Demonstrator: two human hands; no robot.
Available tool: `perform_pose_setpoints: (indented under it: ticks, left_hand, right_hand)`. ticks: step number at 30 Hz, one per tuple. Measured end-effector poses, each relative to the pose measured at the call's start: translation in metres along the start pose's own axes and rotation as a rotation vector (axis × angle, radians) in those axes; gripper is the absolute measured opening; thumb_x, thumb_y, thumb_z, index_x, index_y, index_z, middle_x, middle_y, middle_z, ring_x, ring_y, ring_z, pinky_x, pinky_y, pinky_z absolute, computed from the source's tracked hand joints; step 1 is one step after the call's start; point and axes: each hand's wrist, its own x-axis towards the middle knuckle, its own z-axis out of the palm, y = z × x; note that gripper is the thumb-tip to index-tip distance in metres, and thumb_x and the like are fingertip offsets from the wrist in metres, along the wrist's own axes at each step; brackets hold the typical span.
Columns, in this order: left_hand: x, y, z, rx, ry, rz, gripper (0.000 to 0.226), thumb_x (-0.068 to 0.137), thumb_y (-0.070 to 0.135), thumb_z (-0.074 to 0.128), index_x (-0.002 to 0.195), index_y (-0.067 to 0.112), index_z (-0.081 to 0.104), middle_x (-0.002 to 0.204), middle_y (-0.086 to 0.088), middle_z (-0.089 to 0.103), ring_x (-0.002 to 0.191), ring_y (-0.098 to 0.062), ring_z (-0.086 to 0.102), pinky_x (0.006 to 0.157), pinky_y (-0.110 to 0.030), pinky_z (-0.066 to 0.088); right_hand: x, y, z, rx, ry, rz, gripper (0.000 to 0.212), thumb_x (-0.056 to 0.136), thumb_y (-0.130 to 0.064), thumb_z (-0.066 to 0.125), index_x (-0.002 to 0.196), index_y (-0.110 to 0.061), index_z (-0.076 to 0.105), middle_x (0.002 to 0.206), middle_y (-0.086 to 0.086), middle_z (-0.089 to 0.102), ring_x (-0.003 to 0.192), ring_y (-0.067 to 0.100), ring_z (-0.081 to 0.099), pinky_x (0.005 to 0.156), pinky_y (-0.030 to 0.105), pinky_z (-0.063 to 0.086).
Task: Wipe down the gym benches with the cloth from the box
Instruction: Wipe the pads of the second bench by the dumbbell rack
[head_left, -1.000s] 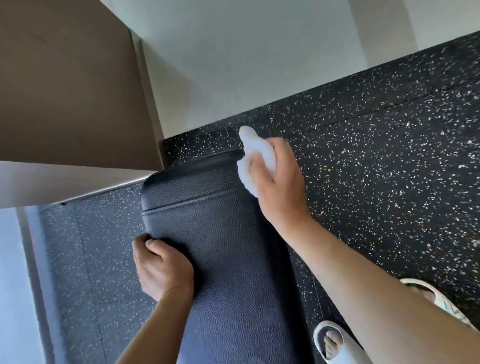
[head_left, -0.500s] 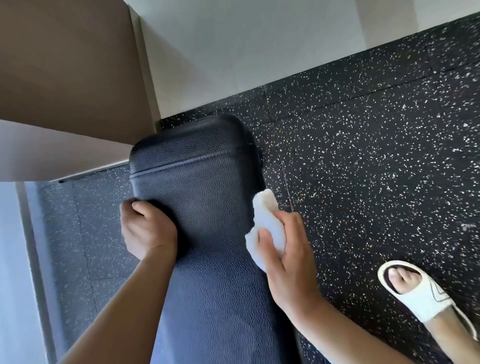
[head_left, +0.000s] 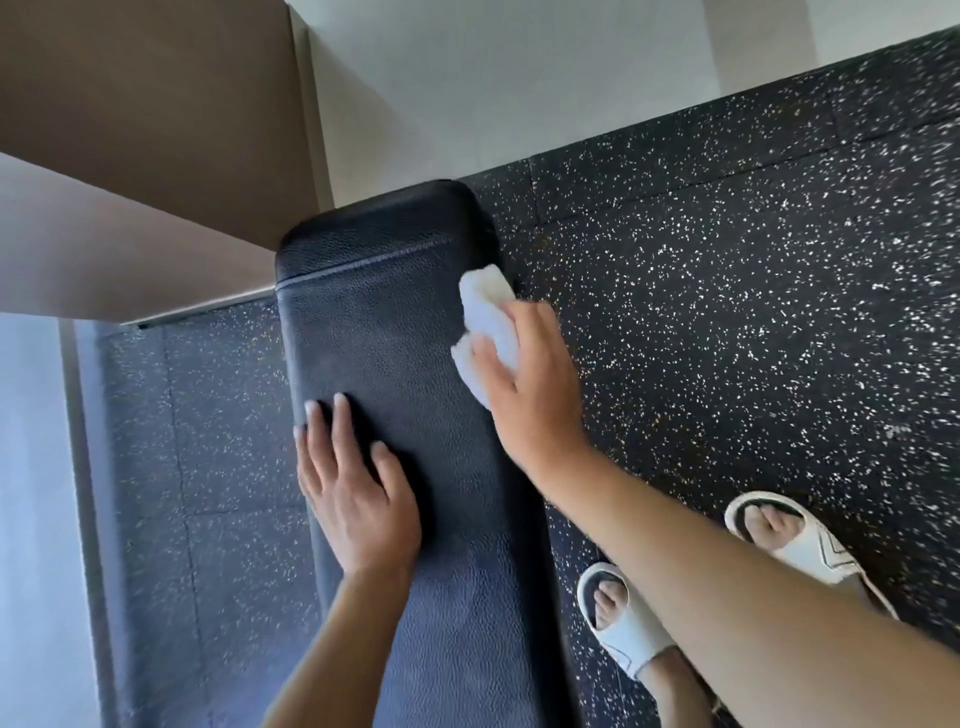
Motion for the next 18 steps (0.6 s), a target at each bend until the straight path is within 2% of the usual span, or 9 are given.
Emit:
perform_pose_setpoints:
  ticks: [2,5,8,12,15,18]
  left_hand:
    - [-0.053,-0.009,-0.002,0.057,-0.038,0.042,0.064,0.101,0.031,0.039,0.163,0.019,0.034,0.173,-0.005,0.024,0.161,-0.028,0.017,0.131,-0.047,0.014]
    - [-0.130,-0.015,0.000,0.117,-0.100,0.031,0.067,0.098,0.033,0.038,0.163,0.019,0.034,0.173,-0.005,0.024,0.161,-0.029,0.019,0.126,-0.057,0.021]
    - [-0.165,-0.017,0.004,0.147,-0.103,-0.025,0.068,0.094,0.031,0.040,0.161,0.019,0.038,0.172,-0.007,0.028,0.158,-0.032,0.026,0.123,-0.062,0.027]
    - [-0.160,-0.021,0.007,0.181,-0.092,0.005,0.068,0.095,0.032,0.038,0.161,0.013,0.039,0.172,-0.009,0.027,0.159,-0.034,0.025,0.125,-0.059,0.023]
    - [-0.162,-0.022,0.008,0.171,-0.075,0.024,0.068,0.096,0.033,0.037,0.161,0.014,0.038,0.172,-0.008,0.026,0.159,-0.032,0.022,0.126,-0.057,0.021]
    - [-0.161,-0.023,0.010,0.172,-0.049,0.025,0.067,0.097,0.033,0.036,0.161,0.015,0.037,0.172,-0.009,0.026,0.159,-0.033,0.023,0.127,-0.055,0.020]
  right_hand:
    - [-0.058,0.010,-0.013,0.020,-0.055,0.028,0.030,0.103,-0.037,0.054,0.129,-0.021,0.054,0.108,-0.006,0.050,0.098,0.019,0.054,0.087,0.041,0.047]
    - [-0.146,0.025,-0.036,-0.012,-0.165,0.090,0.037,0.104,-0.045,0.048,0.137,-0.029,0.050,0.111,-0.014,0.051,0.101,0.015,0.058,0.088,0.029,0.044]
    - [-0.179,0.032,-0.048,-0.060,-0.259,0.116,0.030,0.102,-0.044,0.051,0.130,-0.034,0.047,0.110,-0.017,0.050,0.098,0.013,0.059,0.082,0.025,0.043]
    - [-0.125,0.028,-0.041,-0.007,-0.301,0.060,0.024,0.101,-0.045,0.048,0.116,-0.028,0.047,0.108,-0.010,0.050,0.094,0.016,0.055,0.079,0.035,0.047]
    - [-0.056,0.018,-0.024,0.037,-0.202,0.071,0.026,0.099,-0.045,0.050,0.115,-0.025,0.048,0.109,-0.005,0.051,0.094,0.017,0.054,0.079,0.042,0.049]
    - [0.008,0.008,-0.006,0.056,-0.122,0.074,0.020,0.102,-0.032,0.055,0.113,-0.016,0.051,0.108,-0.001,0.051,0.093,0.014,0.050,0.081,0.046,0.049]
